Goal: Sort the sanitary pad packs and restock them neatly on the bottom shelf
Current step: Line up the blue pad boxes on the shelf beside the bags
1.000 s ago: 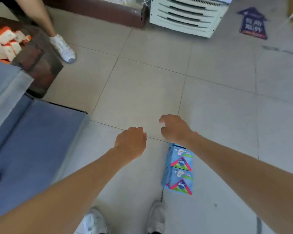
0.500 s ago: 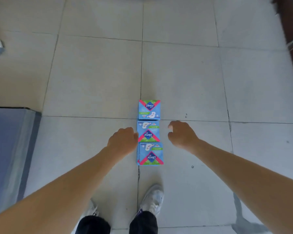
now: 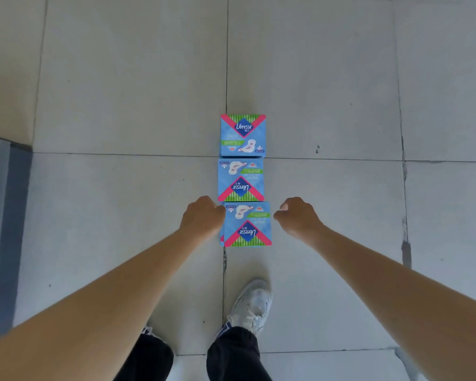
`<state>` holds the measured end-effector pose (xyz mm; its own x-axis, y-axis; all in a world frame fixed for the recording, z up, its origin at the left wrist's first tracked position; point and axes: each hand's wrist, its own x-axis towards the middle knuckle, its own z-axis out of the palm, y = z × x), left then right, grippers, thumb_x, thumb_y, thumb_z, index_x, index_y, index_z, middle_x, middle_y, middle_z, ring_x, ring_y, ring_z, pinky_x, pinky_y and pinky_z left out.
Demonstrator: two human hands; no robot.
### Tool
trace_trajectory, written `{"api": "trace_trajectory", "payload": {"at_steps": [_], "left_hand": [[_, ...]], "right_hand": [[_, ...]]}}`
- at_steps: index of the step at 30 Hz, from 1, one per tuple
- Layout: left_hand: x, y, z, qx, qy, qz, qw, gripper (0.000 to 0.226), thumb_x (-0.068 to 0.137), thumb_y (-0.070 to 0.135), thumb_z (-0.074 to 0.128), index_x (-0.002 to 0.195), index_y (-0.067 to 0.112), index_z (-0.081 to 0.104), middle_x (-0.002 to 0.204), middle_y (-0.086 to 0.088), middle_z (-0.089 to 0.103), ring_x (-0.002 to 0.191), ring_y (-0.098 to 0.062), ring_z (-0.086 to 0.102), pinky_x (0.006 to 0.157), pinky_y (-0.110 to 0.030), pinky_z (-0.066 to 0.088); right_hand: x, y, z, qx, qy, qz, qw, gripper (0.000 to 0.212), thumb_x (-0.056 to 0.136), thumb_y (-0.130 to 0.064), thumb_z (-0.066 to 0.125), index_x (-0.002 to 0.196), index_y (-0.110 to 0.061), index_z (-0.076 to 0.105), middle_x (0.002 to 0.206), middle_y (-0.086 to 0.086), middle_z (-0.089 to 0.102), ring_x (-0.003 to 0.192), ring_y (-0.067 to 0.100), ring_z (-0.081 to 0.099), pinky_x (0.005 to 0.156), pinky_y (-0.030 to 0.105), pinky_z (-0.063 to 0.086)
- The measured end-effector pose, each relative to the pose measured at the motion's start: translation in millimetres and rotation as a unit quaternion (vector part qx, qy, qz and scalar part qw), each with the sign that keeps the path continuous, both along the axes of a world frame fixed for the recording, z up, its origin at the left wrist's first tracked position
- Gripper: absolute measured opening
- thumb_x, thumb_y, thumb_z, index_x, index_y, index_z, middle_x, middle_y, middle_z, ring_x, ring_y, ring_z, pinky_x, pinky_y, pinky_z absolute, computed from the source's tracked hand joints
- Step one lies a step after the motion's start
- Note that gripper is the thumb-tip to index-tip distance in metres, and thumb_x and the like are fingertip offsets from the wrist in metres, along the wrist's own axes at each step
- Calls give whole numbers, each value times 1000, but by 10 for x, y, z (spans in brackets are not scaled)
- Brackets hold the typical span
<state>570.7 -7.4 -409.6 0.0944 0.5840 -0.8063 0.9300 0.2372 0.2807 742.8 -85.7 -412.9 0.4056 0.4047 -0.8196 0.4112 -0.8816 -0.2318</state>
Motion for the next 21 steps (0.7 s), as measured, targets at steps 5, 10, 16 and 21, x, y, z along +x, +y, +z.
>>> {"api": "trace_trajectory", "payload": {"at_steps": [5,10,16,21], "left_hand": [[46,-219,-508,-36,7,36,999,43,94,34,50,124,3,48,124,-12,57,95,-24,52,73,-26,36],[24,-353,-881,-58,-7,65,996,63,84,54,60,118,4,47,112,-10,57,105,-25,59,74,-28,41],[61,-395,-1113,-71,-90,99,989,42,84,47,65,108,14,56,103,-3,64,86,-17,60,56,-17,43],[22,-403,-1207,-37,-76,102,991,46,87,43,64,114,6,57,109,-8,66,83,-15,58,49,-13,36]], "right_hand": [[-73,-188,-619,-11,30,-96,995,31,87,-19,56,111,1,58,103,13,59,84,25,51,60,25,36],[-144,-299,-961,1,69,-154,986,26,86,-28,62,98,-6,53,100,10,55,85,23,50,60,26,35],[-207,-248,-1116,17,145,-232,962,40,71,-31,70,106,-13,61,101,8,70,82,21,68,66,29,52],[-269,-194,-1116,23,197,-285,938,30,84,-23,67,110,-12,59,100,9,71,79,21,67,59,25,50]]}}
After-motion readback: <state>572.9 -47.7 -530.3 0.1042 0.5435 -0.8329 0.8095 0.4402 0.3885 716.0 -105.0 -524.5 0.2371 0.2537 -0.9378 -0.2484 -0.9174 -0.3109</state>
